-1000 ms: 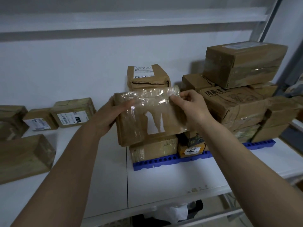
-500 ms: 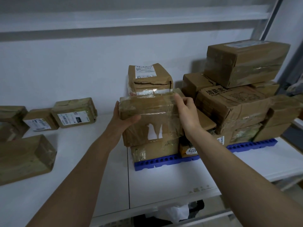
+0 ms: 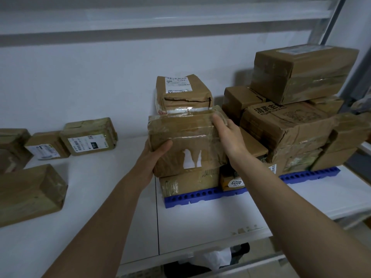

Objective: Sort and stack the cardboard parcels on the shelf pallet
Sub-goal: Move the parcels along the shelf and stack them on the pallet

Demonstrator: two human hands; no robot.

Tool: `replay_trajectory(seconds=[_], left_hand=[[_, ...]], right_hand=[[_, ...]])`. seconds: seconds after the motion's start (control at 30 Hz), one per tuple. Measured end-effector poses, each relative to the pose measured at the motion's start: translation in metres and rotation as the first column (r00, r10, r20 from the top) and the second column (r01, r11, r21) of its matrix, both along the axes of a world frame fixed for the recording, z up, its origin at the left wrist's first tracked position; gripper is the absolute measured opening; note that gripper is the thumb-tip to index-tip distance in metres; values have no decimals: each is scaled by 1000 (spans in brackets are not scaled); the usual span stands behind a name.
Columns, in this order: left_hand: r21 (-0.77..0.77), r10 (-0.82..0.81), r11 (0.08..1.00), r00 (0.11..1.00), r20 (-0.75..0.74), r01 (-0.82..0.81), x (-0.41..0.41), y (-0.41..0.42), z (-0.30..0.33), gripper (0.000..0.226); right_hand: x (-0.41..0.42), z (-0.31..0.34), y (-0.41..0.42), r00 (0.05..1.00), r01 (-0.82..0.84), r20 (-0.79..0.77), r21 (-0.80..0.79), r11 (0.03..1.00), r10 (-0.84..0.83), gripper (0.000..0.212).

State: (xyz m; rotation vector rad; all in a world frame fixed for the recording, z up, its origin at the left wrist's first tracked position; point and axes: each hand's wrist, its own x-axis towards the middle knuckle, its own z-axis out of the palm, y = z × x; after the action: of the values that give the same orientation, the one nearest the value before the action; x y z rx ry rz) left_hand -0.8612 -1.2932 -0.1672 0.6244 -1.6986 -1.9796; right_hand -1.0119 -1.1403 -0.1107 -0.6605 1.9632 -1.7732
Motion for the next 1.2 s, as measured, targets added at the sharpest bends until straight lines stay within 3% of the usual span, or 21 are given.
replay_trajectory(seconds=[0.33, 0.47, 0.53, 0.6, 0.7, 0.73, 0.8, 0.9, 0.97, 1.03, 1.2], left_hand=[[-4, -23, 1000, 998, 66, 23, 0, -8, -10, 122], [-43, -23, 999, 995, 100, 27, 2, -6, -14, 119], [-50, -40, 998, 994, 99, 45, 3, -5, -12, 113], [-73, -55, 995, 994, 93, 62, 6, -6, -7, 108], [-131, -22, 991, 994, 103, 35, 13, -8, 11, 127], [-147, 12, 989, 995, 101, 3, 17, -6, 21, 131], [-187, 119, 977, 989, 86, -101, 25, -2, 43, 128], [-299, 326, 908, 944, 57, -295, 33, 7, 74, 94], [-485, 429, 804, 900, 76, -343, 40, 14, 84, 71], [-671, 501, 671, 860, 95, -317, 51, 22, 88, 55], [-877, 664, 451, 718, 208, -163, 80, 42, 84, 53]], right_hand=[[-1, -3, -3, 999, 40, -2, -16, 999, -40, 31], [0, -2, -2, 999, 39, 16, -3, 999, -39, 25], [-1, 1, -1, 999, 34, 24, 16, 999, -35, 32], [-1, 6, 1, 999, 36, -18, 42, 998, -35, 43], [0, 17, 3, 974, 45, -227, 102, 994, -21, 56], [2, 22, 2, 935, 58, -356, 143, 988, -4, 56], [9, 34, -1, 769, 97, -636, 221, 970, 68, 50], [27, 48, -7, 436, 117, -871, 304, 945, 226, 44], [39, 53, -11, 281, 107, -912, 338, 935, 298, 42], [52, 54, -13, 199, 61, -911, 380, 923, 362, 42], [75, 45, -13, 45, -9, -889, 455, 890, 455, 43]])
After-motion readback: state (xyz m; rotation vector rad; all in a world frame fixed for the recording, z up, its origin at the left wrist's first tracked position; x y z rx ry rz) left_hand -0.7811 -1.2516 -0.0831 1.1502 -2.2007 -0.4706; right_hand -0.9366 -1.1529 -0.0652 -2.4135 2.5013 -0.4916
